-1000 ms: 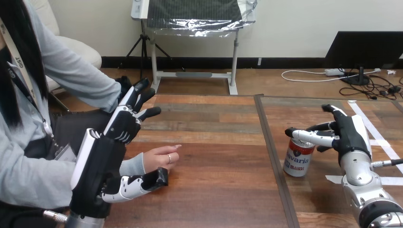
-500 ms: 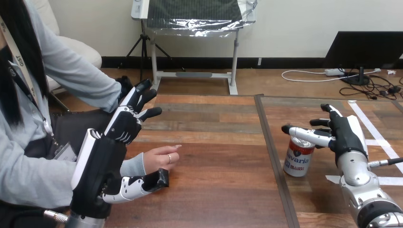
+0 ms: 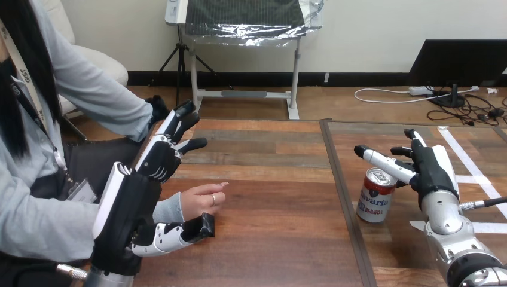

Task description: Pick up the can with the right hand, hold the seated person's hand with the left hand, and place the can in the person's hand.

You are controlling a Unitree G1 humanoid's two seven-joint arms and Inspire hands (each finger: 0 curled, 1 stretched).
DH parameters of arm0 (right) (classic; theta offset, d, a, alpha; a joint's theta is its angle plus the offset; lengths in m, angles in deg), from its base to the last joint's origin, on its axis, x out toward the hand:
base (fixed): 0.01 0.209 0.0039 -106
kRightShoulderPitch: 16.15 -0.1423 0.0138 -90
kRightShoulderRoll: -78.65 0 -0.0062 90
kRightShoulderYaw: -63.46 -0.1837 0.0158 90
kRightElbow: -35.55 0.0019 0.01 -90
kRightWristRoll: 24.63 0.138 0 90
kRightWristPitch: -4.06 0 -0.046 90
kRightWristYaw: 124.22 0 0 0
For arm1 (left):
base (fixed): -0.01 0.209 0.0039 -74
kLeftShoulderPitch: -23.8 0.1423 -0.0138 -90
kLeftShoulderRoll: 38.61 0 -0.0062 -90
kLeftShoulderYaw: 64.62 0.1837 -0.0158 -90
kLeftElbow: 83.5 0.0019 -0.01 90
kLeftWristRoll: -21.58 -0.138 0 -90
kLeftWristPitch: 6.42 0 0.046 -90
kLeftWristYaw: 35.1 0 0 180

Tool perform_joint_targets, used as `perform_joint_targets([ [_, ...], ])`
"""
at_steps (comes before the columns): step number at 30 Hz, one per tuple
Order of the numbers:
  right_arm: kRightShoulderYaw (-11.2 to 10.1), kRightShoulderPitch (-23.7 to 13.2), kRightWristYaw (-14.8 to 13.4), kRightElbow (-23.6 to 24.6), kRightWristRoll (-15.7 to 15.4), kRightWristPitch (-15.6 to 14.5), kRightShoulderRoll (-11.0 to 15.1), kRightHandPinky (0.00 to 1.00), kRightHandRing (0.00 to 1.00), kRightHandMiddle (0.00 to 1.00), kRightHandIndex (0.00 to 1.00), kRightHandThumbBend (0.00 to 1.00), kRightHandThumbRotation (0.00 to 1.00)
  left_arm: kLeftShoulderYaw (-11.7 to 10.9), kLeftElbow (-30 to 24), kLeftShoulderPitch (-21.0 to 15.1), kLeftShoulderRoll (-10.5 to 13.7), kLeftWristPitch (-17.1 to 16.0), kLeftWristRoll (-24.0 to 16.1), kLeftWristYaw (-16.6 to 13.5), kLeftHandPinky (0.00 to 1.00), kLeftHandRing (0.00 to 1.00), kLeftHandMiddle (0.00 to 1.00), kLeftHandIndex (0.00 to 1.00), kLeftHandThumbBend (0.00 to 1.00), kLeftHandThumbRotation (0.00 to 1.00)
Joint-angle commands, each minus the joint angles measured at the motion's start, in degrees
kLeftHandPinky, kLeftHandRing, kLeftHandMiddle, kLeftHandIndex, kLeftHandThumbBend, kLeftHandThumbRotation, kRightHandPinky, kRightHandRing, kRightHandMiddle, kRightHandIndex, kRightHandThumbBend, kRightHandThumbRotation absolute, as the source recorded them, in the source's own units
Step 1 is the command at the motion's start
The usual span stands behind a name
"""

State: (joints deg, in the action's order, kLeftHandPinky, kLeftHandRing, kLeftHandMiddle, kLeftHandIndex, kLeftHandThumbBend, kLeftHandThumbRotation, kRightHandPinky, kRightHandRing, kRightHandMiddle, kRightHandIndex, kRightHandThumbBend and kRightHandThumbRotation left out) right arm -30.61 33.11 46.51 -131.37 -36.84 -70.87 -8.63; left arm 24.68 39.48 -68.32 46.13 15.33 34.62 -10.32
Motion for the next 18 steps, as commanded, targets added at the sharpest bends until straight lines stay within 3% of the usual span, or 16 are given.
perform_joint_targets([
  [1,0.1,-3.3,0.8,0.9,0.1,2.6,0.3,0.61,0.77,0.80,1.00,1.00,0.62,-0.5,-1.4,-2.4,-0.5,-0.6,-0.6,-0.9,0.80,0.93,0.97,0.93,1.00,0.64],
  [8,-0.3,-3.2,1.7,1.0,0.7,3.3,0.3,0.66,0.82,0.85,1.00,1.00,0.62,-0.1,-1.1,-2.7,-0.5,-0.2,-0.3,-0.7,0.79,0.93,0.97,0.93,1.00,0.64],
  [12,0.0,-3.1,1.6,1.0,0.4,3.3,0.3,0.57,0.74,0.76,1.00,1.00,0.63,-0.1,-0.7,-3.0,-0.5,-0.4,-0.1,-0.5,0.79,0.93,0.97,0.93,1.00,0.64],
  [18,-0.4,-2.9,2.3,1.1,0.9,3.8,0.2,0.54,0.72,0.73,1.00,1.00,0.63,-0.2,0.0,-3.5,-0.5,-0.8,-0.3,-0.5,0.79,0.93,0.97,0.93,1.00,0.64],
])
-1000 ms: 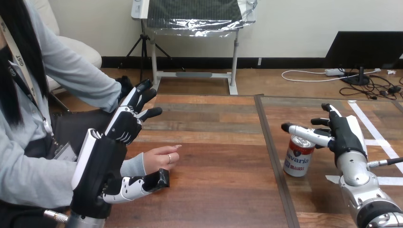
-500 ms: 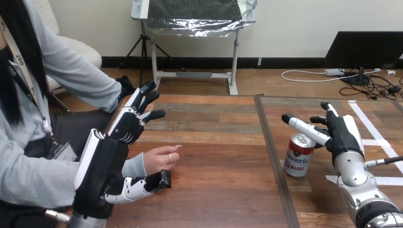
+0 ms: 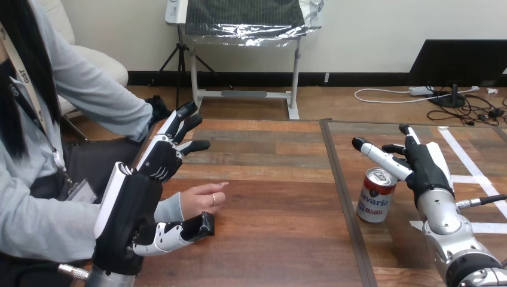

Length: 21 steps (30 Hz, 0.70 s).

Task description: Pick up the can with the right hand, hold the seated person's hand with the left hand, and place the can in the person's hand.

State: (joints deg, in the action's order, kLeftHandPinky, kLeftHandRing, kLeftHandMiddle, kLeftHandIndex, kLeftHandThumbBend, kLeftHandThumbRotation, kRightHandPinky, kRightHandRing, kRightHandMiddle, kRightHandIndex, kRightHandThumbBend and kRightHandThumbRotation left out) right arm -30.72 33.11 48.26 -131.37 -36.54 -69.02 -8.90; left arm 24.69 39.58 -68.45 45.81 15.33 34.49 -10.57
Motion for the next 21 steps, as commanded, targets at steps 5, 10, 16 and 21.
perform_joint_targets([
  [5,-0.6,-2.6,1.1,1.2,1.1,2.3,0.2,0.63,0.83,0.85,1.00,1.00,0.60,0.0,-0.4,-3.4,-0.2,-0.2,0.2,-0.1,0.79,0.93,0.97,0.93,1.00,0.64],
  [10,0.2,-2.2,0.2,1.3,0.3,3.1,0.2,0.60,0.80,0.79,1.00,1.00,0.58,0.2,-0.3,-3.6,-0.1,-0.2,0.7,0.3,0.80,0.93,0.97,0.93,1.00,0.64],
  [16,-0.1,-1.7,-0.1,1.4,0.6,4.0,-0.3,0.54,0.71,0.68,1.00,1.00,0.56,0.2,-0.6,-3.6,-0.1,0.1,0.8,0.4,0.80,0.93,0.97,0.93,1.00,0.63],
  [21,0.2,-1.2,-0.3,1.5,0.3,4.7,-0.6,0.52,0.70,0.70,1.00,1.00,0.54,0.1,-0.4,-3.8,-0.1,-0.3,0.5,0.3,0.80,0.93,0.97,0.93,1.00,0.63],
])
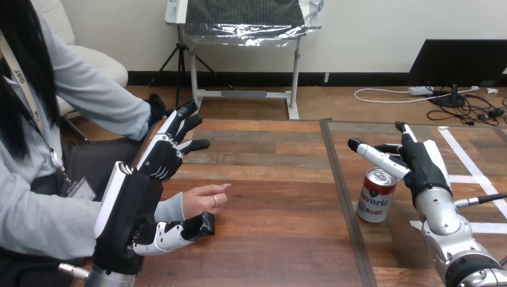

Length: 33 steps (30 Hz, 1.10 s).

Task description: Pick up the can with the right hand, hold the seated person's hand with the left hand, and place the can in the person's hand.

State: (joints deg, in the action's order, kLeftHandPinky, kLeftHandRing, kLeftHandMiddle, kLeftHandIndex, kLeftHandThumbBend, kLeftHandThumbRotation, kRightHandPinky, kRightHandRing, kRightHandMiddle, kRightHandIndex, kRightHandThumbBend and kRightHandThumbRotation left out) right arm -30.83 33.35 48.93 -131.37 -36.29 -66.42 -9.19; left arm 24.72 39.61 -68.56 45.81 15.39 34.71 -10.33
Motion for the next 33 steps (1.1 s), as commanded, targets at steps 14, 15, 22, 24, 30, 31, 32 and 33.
perform_joint_targets([
  [14,1.4,-0.2,-2.0,1.3,-0.8,2.5,-1.1,0.53,0.76,0.81,1.00,1.00,0.53,-0.2,-0.1,-3.8,-0.2,-0.6,-0.2,-0.2,0.80,0.94,0.97,0.93,1.00,0.64],
  [15,1.1,-0.1,-1.7,1.3,-0.5,2.7,-1.2,0.56,0.77,0.82,1.00,1.00,0.52,-0.2,-0.1,-3.8,-0.2,-0.6,-0.1,-0.2,0.80,0.94,0.97,0.93,1.00,0.64],
  [22,0.2,0.5,-0.5,1.3,1.1,3.4,-1.8,0.66,0.81,0.84,1.00,1.00,0.51,-0.3,0.0,-3.7,-0.1,-0.7,-0.3,-0.3,0.80,0.94,0.97,0.93,1.00,0.64],
  [24,-0.2,0.6,0.1,1.4,1.8,3.2,-2.0,0.71,0.86,0.88,1.00,1.00,0.49,-0.2,-0.3,-3.6,0.0,-0.5,0.0,-0.1,0.80,0.94,0.97,0.93,1.00,0.64],
  [30,0.0,1.1,-0.1,1.5,2.0,3.8,-2.1,0.81,0.92,0.93,1.00,1.00,0.47,-0.2,-0.6,-3.4,0.2,-0.5,0.2,0.0,0.81,0.94,0.97,0.93,1.00,0.64],
  [31,0.1,1.2,-0.3,1.4,1.9,3.8,-2.1,0.81,0.92,0.93,1.00,1.00,0.47,-0.3,-0.4,-3.5,0.2,-0.7,0.1,-0.1,0.80,0.94,0.97,0.93,1.00,0.64],
  [32,0.2,1.2,-0.6,1.4,1.8,3.7,-2.2,0.81,0.91,0.92,1.00,1.00,0.46,-0.1,-0.5,-3.4,0.3,-0.6,0.5,0.2,0.80,0.93,0.97,0.93,1.00,0.64],
  [33,0.3,1.3,-0.7,1.4,1.8,3.7,-2.2,0.81,0.91,0.93,1.00,1.00,0.47,0.1,-0.7,-3.4,0.3,-0.4,0.8,0.4,0.81,0.94,0.97,0.93,1.00,0.63],
])
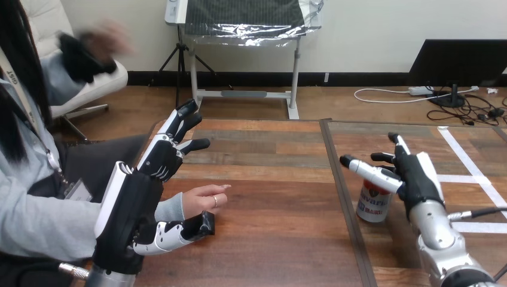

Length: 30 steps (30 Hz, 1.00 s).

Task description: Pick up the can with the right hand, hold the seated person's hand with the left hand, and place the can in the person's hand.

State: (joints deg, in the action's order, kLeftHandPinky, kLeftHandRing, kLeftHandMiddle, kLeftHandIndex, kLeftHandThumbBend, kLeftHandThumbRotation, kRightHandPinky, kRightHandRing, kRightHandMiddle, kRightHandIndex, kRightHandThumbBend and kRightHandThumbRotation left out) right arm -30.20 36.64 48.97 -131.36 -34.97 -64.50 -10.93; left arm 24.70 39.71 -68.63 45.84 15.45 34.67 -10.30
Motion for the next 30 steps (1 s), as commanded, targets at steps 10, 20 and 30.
perform_joint_targets([
  [10,0.0,-1.5,-1.6,1.7,0.2,1.7,-0.7,0.66,0.82,0.90,1.00,1.00,0.48,0.0,-0.6,-3.3,0.2,-0.3,1.4,0.7,0.80,0.93,0.97,0.93,1.00,0.63],
  [20,-1.2,-0.7,-0.6,1.4,1.8,2.2,-1.0,0.67,0.82,0.91,1.00,1.00,0.45,0.1,-0.6,-3.4,0.3,-0.2,2.0,1.4,0.80,0.93,0.97,0.93,1.00,0.63],
  [30,-0.7,0.1,-2.3,1.4,1.1,1.9,-1.3,0.78,0.90,0.91,1.00,1.00,0.46,-0.1,-0.5,-3.5,0.2,-0.3,2.2,1.8,0.81,0.93,0.97,0.93,1.00,0.63],
])
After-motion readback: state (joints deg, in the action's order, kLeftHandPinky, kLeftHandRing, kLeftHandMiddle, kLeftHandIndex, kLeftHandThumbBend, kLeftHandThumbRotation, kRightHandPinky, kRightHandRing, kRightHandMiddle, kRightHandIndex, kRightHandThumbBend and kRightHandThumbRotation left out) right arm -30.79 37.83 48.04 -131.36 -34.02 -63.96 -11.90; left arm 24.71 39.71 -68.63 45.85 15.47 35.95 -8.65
